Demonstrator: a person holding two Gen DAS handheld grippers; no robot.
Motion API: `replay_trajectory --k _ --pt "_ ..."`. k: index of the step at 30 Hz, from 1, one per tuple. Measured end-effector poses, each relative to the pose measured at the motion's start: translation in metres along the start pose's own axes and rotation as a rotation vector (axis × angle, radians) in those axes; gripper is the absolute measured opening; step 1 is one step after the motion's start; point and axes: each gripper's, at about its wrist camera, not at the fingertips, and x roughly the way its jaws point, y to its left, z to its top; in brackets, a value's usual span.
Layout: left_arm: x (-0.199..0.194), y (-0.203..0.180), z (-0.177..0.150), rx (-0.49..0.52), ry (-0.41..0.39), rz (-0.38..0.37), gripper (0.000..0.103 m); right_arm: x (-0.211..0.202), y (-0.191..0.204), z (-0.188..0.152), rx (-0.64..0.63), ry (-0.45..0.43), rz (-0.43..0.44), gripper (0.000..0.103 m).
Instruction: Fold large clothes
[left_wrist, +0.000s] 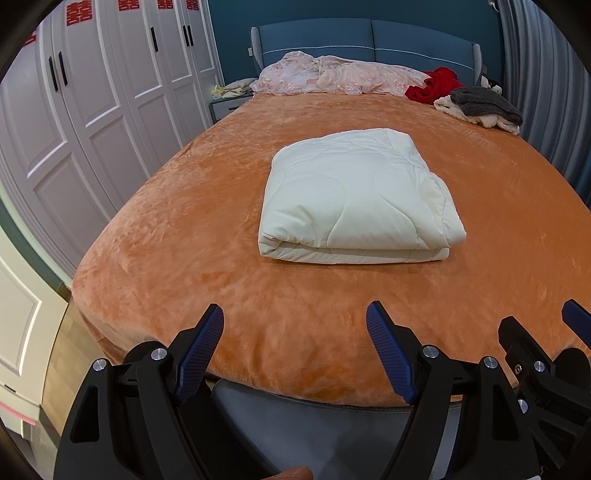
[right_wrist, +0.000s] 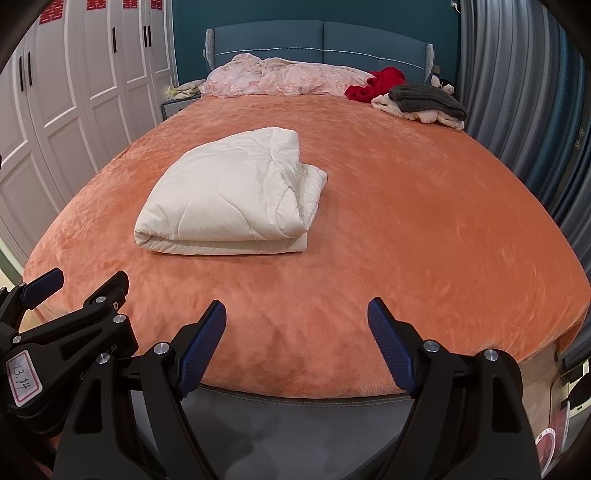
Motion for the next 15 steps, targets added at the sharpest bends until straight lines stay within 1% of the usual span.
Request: replay_trajectory --k 15 --pt "0.0007 -0.0003 0.0006 0.0 -0.001 0.002 0.076 -0.0003 0.0002 -0.0008 0.002 0.0 -0.001 0.076"
